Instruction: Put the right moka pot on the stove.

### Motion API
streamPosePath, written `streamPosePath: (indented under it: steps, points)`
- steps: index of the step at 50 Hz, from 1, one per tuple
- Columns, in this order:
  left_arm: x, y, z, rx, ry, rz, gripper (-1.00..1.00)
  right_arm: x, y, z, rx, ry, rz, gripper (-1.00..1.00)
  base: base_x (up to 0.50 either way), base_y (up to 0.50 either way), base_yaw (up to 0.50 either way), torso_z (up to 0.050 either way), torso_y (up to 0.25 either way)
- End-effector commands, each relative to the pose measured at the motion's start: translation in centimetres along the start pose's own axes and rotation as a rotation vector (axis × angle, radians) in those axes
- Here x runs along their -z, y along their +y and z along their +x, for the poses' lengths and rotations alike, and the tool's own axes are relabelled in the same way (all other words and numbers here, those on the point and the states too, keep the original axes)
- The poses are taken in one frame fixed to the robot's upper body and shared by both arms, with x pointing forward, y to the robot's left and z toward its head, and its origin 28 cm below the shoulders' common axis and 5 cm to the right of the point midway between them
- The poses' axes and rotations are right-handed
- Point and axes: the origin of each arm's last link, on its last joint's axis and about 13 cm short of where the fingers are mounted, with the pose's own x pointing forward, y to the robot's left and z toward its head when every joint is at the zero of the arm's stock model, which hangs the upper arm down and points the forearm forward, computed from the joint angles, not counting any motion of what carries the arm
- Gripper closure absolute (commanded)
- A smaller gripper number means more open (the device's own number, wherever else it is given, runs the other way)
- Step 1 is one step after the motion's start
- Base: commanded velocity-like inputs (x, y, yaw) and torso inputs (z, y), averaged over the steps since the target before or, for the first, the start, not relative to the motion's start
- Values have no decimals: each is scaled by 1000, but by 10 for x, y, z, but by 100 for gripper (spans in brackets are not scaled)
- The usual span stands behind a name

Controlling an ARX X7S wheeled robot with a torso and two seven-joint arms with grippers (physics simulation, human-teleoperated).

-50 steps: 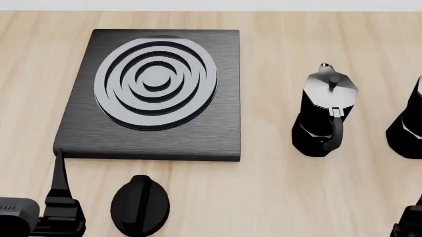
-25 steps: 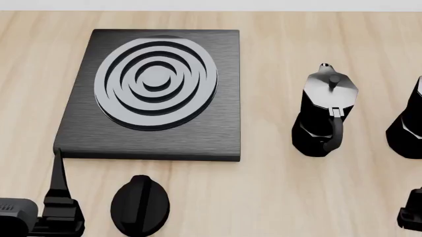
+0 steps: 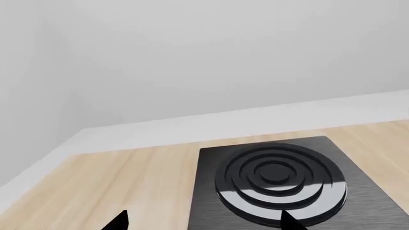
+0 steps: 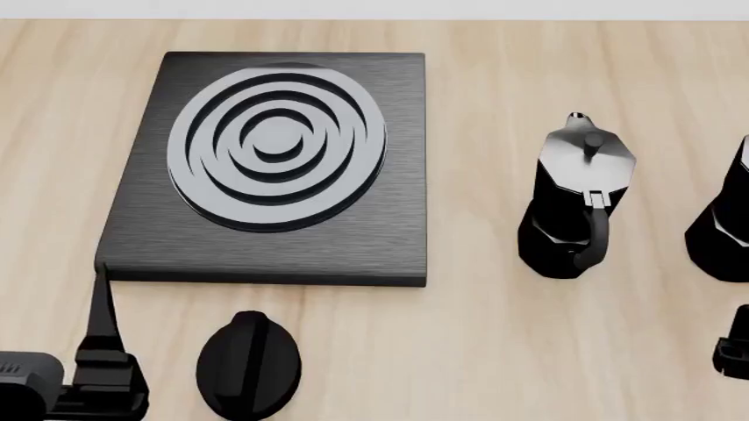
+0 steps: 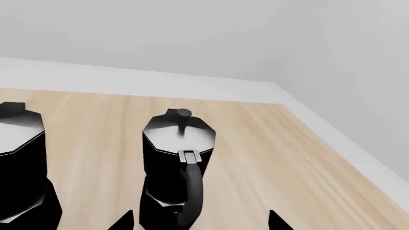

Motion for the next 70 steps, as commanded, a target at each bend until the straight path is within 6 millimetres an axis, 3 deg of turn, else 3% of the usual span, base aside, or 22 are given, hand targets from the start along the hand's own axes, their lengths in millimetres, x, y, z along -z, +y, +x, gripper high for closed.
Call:
streamPosePath:
  steps: [1,4,8,10,11,15,17,19,34,45,70]
  points:
    - [-1,0,0,-3,0,-4,-100,-5,0,9,1,19,27,-100,0,0,0,0,0]
    - [0,0,0,-3,0,-3,-100,-4,-1,11,7,23,44,-100,0,0,0,0,0]
    - [1,0,0,-4,1,-3,-100,11,0,12,9,33,53,-100,0,0,0,0,0]
    - [0,0,0,-5,1,-4,-100,11,0,13,10,36,52,-100,0,0,0,0,0]
    - [1,0,0,-7,2,-3,-100,-1,-2,15,9,36,55,-100,0,0,0,0,0]
    - [0,0,0,-6,0,0,-100,9,0,17,10,36,57,-100,0,0,0,0,0]
    - [1,0,0,-7,0,2,-100,-2,-1,19,7,37,54,-100,0,0,0,0,0]
    - [1,0,-1,-9,0,3,-100,8,2,19,0,42,50,-100,0,0,0,0,0]
    - [0,0,0,-6,-1,6,-100,1,7,32,-15,55,47,-100,0,0,0,0,0]
    - [1,-1,-1,-4,0,7,-100,13,8,39,-10,68,43,-100,0,0,0,0,0]
    - [0,-1,-1,-7,-14,13,-100,16,8,50,0,82,31,-100,0,0,0,0,0]
